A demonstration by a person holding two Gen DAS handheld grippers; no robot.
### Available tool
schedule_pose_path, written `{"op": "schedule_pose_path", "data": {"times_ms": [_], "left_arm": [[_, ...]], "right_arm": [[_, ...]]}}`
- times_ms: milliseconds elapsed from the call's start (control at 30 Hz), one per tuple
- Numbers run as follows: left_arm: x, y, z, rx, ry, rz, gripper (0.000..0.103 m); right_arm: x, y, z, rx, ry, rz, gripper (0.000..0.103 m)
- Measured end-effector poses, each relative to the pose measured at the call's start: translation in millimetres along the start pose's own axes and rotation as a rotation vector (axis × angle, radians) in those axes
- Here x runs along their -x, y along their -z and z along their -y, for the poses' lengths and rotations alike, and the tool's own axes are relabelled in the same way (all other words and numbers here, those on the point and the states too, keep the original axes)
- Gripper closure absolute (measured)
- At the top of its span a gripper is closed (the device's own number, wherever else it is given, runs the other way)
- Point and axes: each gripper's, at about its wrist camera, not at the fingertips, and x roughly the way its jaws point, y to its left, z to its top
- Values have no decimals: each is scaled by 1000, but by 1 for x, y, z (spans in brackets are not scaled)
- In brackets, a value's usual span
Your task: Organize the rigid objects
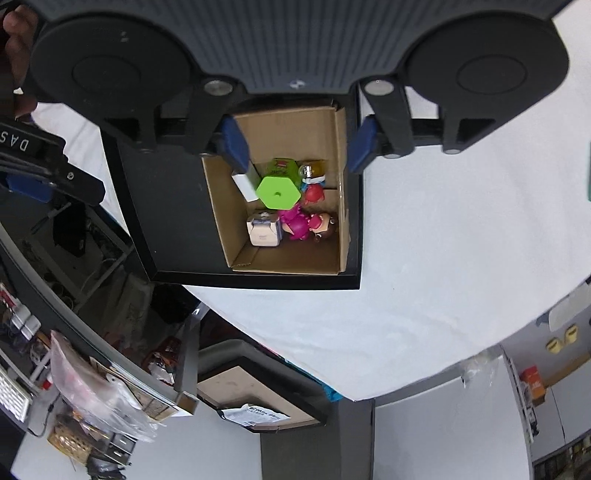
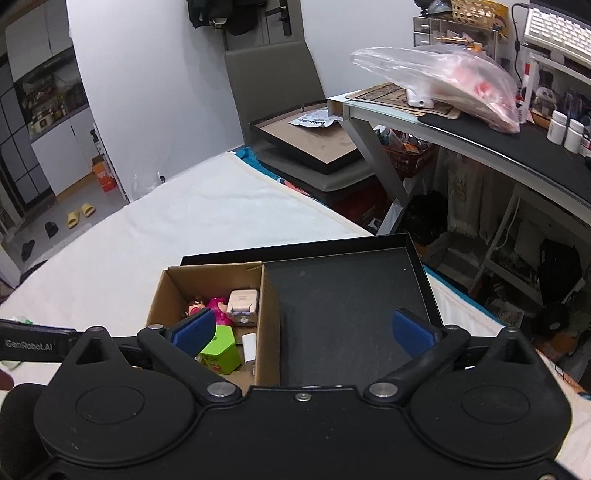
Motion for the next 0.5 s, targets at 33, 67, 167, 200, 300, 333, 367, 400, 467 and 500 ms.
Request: {"op": "schedule_pose_path", "data": {"times_ms": [33, 67, 167, 200, 300, 333, 367, 400, 467, 500], "left_arm": [[4, 0, 2, -9, -12, 2, 37], [9, 1, 4, -16, -6, 6, 36], [22, 3, 9, -20, 22, 12, 33], [26, 4, 10, -23, 20, 18, 30], [40, 8, 16, -41, 16, 40, 20], [43, 10, 17, -41, 21, 40, 18], [46, 11, 17, -41, 25, 41, 17], [49, 13, 18, -43, 27, 43, 16], [55, 15, 20, -54, 27, 55, 15], [58, 17, 21, -59, 27, 61, 14]], "right_arm": [[3, 0, 1, -4, -2, -3, 0], [7, 0, 2, -9, -3, -6, 0], [17, 1, 4, -20, 3, -8, 0], [20, 1, 4, -24, 4, -7, 0], [32, 3, 6, -31, 12, -3, 0], [36, 3, 6, -31, 17, 0, 0], [40, 4, 6, -32, 22, 1, 0], [43, 5, 6, -32, 24, 1, 0], [49, 6, 7, -40, 13, -3, 0], [51, 7, 8, -43, 11, -9, 0]]}}
